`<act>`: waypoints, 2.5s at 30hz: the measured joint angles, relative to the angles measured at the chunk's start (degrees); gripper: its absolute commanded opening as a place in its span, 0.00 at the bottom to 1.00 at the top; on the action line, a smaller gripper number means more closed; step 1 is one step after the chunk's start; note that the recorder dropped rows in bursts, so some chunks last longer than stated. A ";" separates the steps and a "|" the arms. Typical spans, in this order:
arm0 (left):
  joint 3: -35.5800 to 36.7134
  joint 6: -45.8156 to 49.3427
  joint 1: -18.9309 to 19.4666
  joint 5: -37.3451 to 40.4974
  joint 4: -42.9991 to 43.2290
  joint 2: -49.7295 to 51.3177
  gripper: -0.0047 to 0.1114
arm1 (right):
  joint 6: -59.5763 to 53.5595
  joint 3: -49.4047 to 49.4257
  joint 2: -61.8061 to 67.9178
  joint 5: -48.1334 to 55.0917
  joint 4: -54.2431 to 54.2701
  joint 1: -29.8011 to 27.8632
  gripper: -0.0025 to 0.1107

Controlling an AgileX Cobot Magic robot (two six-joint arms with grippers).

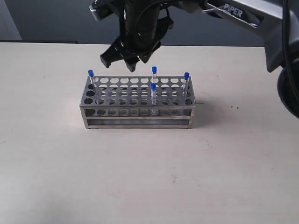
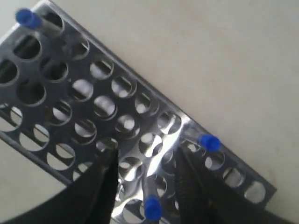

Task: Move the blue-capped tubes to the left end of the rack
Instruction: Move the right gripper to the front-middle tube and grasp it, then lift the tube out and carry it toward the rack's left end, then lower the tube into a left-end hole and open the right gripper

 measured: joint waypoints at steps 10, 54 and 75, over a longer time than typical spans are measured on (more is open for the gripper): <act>0.00 0.00 0.00 0.00 0.00 0.00 0.04 | 1.42 9.55 -1.23 0.44 -0.87 -1.82 0.37; 0.00 0.00 0.00 0.00 0.00 0.00 0.04 | -12.73 6.32 -6.33 -20.18 13.08 3.72 0.02; 0.00 0.00 0.00 0.00 0.00 0.00 0.04 | -13.19 0.72 5.18 -19.55 13.33 3.84 0.06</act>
